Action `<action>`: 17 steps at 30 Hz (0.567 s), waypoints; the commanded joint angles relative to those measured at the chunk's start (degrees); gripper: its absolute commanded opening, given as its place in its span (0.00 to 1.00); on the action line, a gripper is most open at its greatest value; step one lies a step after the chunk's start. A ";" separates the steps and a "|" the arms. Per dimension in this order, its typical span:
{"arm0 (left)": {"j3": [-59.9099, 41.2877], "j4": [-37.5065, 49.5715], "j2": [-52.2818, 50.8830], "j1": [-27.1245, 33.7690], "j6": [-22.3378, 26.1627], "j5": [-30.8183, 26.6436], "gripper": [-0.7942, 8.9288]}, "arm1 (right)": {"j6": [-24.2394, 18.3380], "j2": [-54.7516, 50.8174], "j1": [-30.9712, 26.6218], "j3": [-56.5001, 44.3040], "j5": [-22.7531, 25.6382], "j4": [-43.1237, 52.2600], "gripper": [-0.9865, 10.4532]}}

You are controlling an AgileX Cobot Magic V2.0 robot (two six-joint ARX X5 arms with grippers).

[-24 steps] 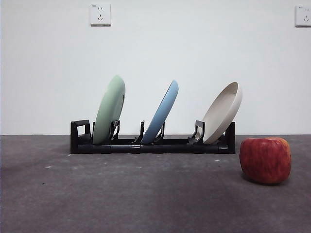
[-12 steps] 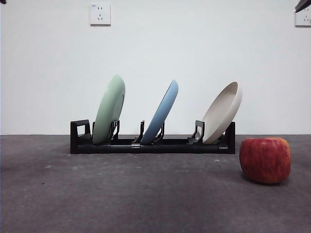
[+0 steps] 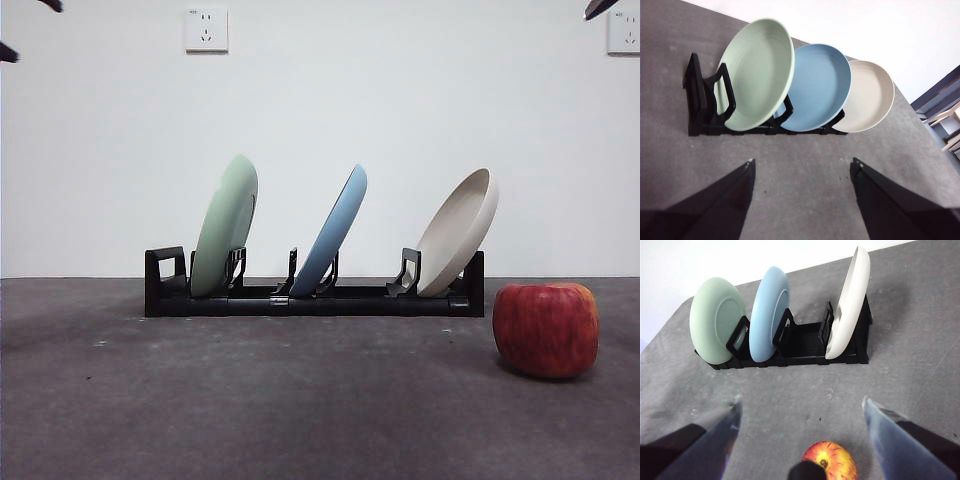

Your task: Take the green plate from the plate rack,put the plate on the table,take the apple from the table,put the apple in the plate

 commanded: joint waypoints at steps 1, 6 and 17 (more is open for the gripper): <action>5.57 -1.14 5.60 -1.44 1.62 0.00 0.41 | -0.57 0.02 0.04 0.20 -0.04 0.26 0.44; 17.81 -2.84 17.11 -3.76 4.39 -0.92 0.41 | -0.57 0.02 0.04 0.20 -0.04 0.07 0.44; 43.56 -8.61 39.71 -9.53 6.62 -3.96 0.40 | -0.57 0.02 0.04 0.20 -0.02 -0.07 0.44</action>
